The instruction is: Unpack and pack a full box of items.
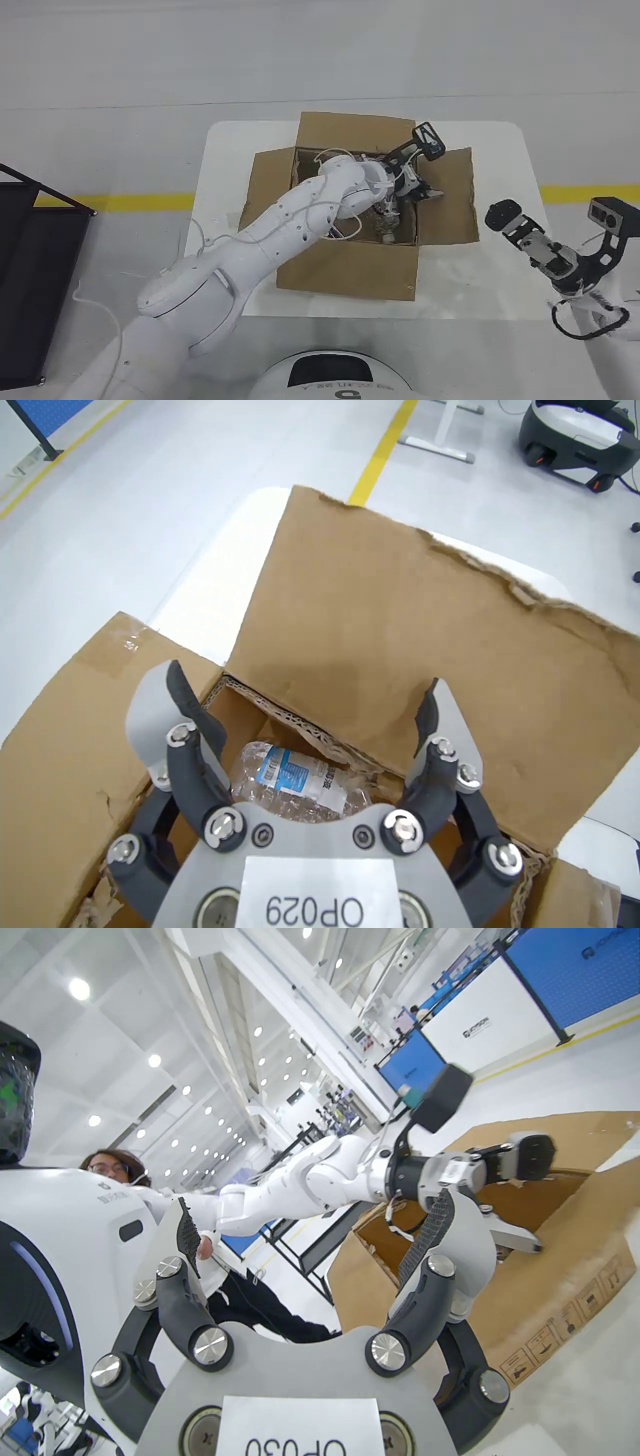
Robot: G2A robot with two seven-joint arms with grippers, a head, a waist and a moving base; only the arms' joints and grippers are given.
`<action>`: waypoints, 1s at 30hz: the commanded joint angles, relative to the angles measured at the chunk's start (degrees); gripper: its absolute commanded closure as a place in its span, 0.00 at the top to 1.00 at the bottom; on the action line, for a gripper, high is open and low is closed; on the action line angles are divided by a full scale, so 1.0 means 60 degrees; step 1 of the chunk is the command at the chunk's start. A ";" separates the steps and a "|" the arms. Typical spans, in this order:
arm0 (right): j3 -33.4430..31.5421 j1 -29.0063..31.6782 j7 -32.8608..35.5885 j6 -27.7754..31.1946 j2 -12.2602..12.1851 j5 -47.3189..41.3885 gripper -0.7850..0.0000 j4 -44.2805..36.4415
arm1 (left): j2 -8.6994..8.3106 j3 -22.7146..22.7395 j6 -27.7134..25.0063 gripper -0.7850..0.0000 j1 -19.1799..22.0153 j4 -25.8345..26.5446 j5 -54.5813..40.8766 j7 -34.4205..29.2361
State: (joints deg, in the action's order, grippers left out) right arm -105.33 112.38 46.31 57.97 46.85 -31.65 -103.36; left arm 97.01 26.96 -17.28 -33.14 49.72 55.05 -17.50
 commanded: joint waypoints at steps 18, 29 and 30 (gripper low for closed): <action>0.2543 -0.2845 0.0847 -0.3628 -0.0040 0.1606 1.00 0.2657 | -0.1255 0.3185 -0.0920 1.00 -0.1381 0.1079 0.0295 0.1955; 0.3219 -0.3692 0.0201 -0.4291 0.0111 0.2672 1.00 0.2658 | -0.2856 0.7878 -0.0090 1.00 -0.6481 0.6840 0.1816 0.1284; 0.3190 -0.3676 0.0104 -0.4349 0.0114 0.2752 1.00 0.2557 | -0.2906 0.8163 -0.0088 1.00 -0.6772 0.7110 0.1735 0.1369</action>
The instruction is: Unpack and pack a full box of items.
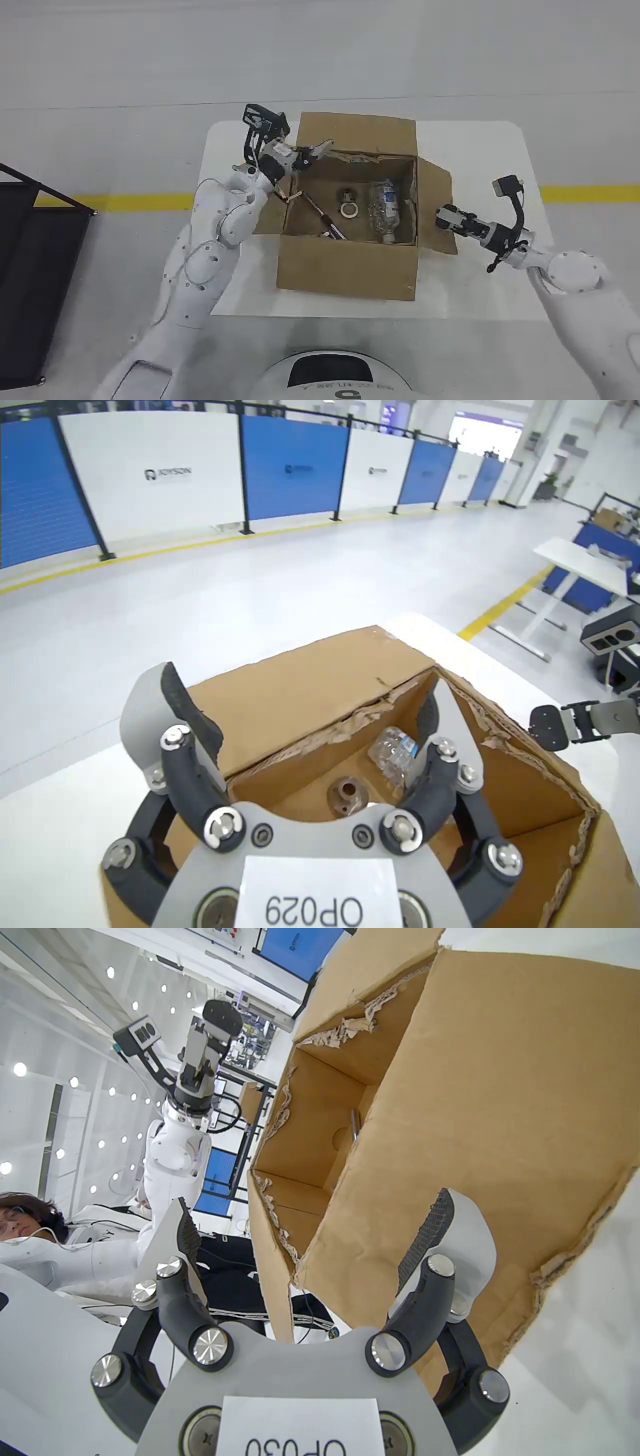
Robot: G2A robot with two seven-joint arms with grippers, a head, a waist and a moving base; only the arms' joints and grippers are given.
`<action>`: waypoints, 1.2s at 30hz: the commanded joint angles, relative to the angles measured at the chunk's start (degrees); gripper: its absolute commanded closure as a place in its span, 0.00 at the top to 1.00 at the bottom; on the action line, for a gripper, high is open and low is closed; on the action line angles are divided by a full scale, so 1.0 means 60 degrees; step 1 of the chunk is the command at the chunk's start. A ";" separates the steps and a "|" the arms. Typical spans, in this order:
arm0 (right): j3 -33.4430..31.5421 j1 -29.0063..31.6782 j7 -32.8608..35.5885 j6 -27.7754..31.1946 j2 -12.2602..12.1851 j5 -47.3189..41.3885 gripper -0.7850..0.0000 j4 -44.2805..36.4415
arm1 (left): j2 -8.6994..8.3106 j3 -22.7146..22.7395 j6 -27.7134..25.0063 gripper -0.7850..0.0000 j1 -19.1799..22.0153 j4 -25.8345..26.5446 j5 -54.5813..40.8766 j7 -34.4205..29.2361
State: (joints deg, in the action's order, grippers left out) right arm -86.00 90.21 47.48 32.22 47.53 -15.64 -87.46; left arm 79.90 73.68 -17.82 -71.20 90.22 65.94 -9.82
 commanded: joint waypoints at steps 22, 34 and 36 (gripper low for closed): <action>-0.0185 0.0372 -0.1198 -0.0568 0.0061 0.1262 1.00 -0.1832 | -0.0325 0.2305 0.0026 1.00 -0.2072 0.1393 -0.0779 0.1032; 0.1656 -0.1484 -0.0911 -0.3405 0.0280 0.3475 1.00 -0.3977 | -0.0325 0.2305 0.0026 1.00 -0.2072 0.1393 -0.0779 0.1032; 0.1656 -0.1484 -0.0911 -0.3405 0.0280 0.3475 1.00 -0.3977 | -0.0325 0.2305 0.0026 1.00 -0.2072 0.1393 -0.0779 0.1032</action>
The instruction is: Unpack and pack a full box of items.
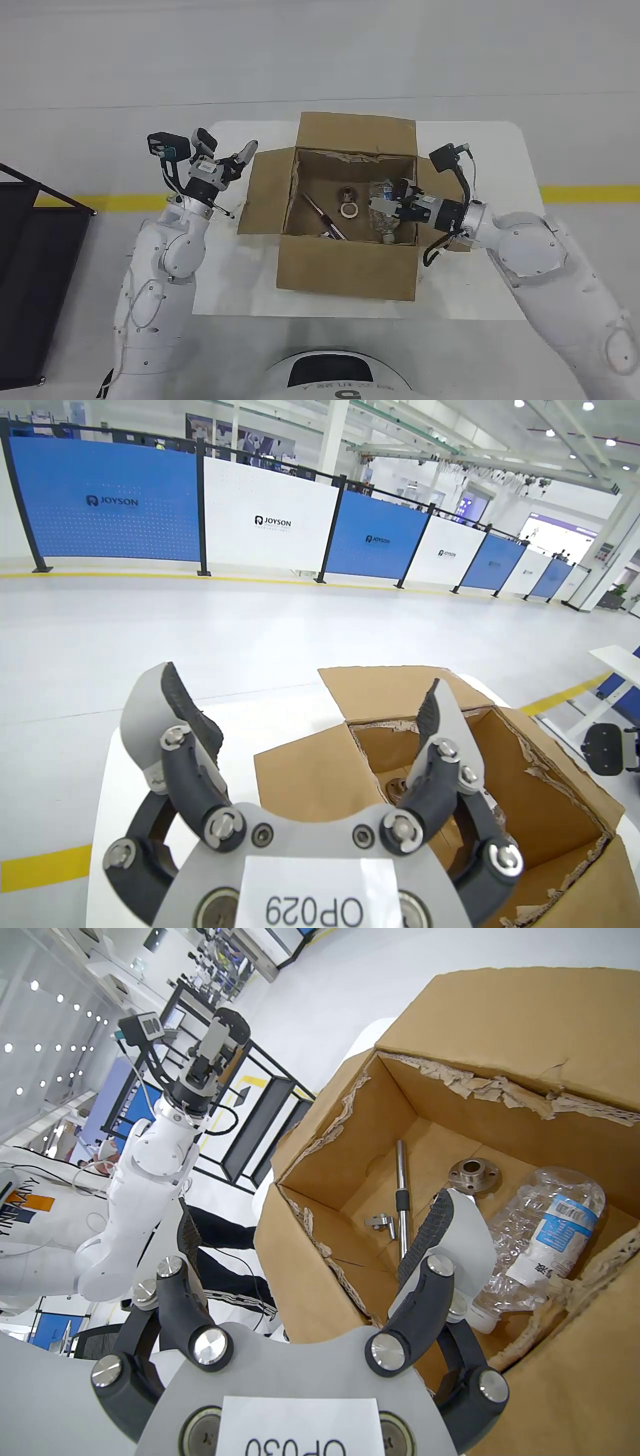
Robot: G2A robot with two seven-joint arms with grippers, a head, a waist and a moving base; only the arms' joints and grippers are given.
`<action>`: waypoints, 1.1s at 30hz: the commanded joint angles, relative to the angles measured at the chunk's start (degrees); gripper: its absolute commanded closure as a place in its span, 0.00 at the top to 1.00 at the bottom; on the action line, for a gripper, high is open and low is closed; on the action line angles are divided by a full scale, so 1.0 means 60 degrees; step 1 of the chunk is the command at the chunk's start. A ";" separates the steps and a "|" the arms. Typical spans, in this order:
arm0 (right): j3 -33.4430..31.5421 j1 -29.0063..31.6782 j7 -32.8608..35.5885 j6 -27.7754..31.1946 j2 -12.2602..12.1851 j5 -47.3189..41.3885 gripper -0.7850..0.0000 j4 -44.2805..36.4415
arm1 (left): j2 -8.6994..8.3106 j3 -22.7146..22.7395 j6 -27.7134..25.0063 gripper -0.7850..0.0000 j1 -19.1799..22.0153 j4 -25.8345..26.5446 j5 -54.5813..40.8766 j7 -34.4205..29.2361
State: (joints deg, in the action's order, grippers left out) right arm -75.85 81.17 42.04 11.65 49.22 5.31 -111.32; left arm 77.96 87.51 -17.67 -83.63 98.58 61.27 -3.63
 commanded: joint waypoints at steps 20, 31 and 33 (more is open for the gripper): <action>0.4579 -0.3307 0.1313 -0.6576 0.0943 0.5092 1.00 0.0892 | 0.0000 0.0000 0.0000 1.00 0.0000 0.0000 -0.0001 0.0000; 0.7074 -0.5183 0.2378 -0.9066 0.2056 0.7242 1.00 0.2722 | 0.0000 0.0000 0.0000 1.00 0.0000 0.0000 -0.0001 0.0000; 0.7263 -0.5412 0.2530 -0.9187 0.2210 0.7337 1.00 0.3069 | 0.0000 0.0000 0.0000 1.00 0.0000 0.0000 -0.0001 0.0000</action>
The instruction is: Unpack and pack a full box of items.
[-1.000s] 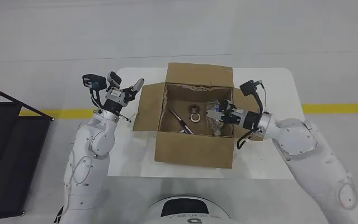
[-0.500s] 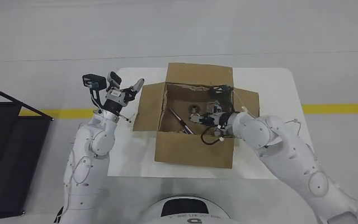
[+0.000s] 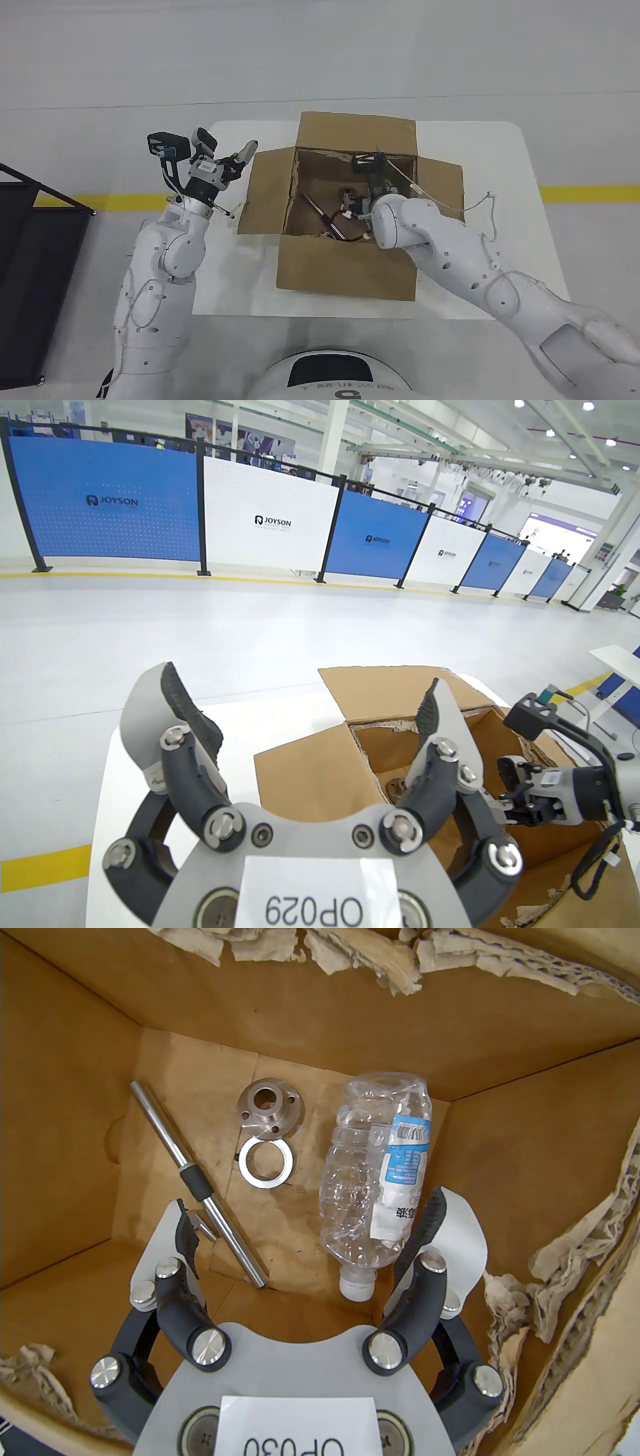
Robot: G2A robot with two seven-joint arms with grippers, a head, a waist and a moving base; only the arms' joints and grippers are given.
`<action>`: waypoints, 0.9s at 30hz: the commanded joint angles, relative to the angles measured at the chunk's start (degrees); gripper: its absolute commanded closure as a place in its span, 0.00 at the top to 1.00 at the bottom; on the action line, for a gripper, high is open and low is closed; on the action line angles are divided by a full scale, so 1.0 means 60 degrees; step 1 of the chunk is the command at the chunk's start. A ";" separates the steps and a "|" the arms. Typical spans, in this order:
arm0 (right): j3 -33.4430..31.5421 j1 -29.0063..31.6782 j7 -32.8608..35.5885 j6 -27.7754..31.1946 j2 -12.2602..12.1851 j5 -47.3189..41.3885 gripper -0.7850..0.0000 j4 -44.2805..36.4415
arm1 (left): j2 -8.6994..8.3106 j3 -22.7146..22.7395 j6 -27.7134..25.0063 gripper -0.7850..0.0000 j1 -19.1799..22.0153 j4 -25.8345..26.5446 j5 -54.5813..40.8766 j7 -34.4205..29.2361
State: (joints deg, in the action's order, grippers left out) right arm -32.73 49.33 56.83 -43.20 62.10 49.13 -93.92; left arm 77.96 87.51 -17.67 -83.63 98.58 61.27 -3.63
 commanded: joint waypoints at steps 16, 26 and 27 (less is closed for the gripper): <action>0.1188 -0.1407 0.0452 -0.0257 0.1447 0.0336 1.00 0.3259 | 0.0000 0.0001 0.0000 1.00 0.0000 0.0000 -0.0001 0.0000; 0.1175 -0.1598 0.0386 0.0780 0.2053 -0.0371 0.96 0.4134 | 0.0000 0.0001 0.0000 1.00 0.0000 0.0000 -0.0001 0.0000; 0.0967 -0.1537 0.0208 0.1308 0.2057 -0.0751 0.90 0.4035 | 0.0000 0.0001 0.0000 1.00 0.0000 0.0000 -0.0001 0.0000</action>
State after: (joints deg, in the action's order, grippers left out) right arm -25.88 39.82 59.01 -38.20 74.44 46.71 -69.18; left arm 77.96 87.51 -17.67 -83.63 98.58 61.27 -3.63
